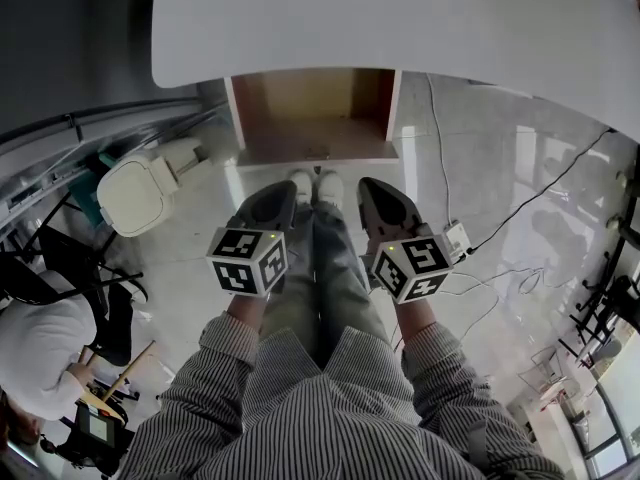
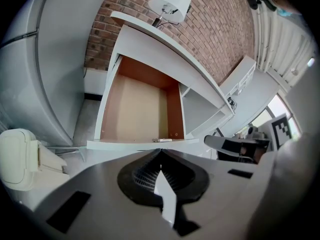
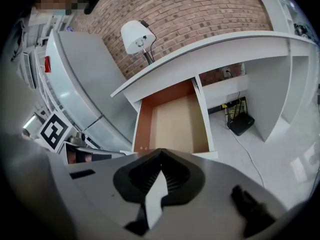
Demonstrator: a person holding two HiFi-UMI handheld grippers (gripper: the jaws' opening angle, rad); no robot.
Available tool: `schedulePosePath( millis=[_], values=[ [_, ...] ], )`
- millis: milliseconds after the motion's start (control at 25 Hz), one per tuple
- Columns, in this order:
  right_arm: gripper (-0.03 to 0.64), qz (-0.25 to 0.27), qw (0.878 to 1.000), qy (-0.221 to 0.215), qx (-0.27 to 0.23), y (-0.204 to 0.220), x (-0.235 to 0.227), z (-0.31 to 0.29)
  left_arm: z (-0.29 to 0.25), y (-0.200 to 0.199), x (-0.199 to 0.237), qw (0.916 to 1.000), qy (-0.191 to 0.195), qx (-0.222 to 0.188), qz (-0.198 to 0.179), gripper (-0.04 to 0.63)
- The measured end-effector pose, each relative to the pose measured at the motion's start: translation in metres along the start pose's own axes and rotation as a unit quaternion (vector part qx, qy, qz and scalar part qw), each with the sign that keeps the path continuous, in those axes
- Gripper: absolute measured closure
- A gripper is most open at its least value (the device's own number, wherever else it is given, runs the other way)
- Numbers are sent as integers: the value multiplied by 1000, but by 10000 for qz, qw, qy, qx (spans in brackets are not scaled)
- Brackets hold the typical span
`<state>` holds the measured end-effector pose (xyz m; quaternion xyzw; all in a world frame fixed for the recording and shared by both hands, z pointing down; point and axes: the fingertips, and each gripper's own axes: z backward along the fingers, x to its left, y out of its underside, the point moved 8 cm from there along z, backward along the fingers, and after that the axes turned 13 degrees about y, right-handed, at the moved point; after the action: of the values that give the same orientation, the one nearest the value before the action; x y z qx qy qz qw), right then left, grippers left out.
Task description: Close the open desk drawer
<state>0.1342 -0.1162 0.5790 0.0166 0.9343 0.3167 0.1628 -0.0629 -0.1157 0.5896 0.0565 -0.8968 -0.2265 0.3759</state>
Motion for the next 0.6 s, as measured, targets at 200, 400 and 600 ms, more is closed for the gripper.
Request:
schedulePosePath(
  millis=[200,400,600],
  values=[
    [600,-130,9999,-76,-37,17,-2,-12,-8,9,12,9999,-99,-13,-67,583],
    [600,-430,9990,-143,-39,30,-6,-25,-15,20,27,9996,-253,-145,29,583],
    [600,-446,9988,-110,-196,36,-6,-33,-17,29,40,9985,-432,-329,-20,583]
  ],
)
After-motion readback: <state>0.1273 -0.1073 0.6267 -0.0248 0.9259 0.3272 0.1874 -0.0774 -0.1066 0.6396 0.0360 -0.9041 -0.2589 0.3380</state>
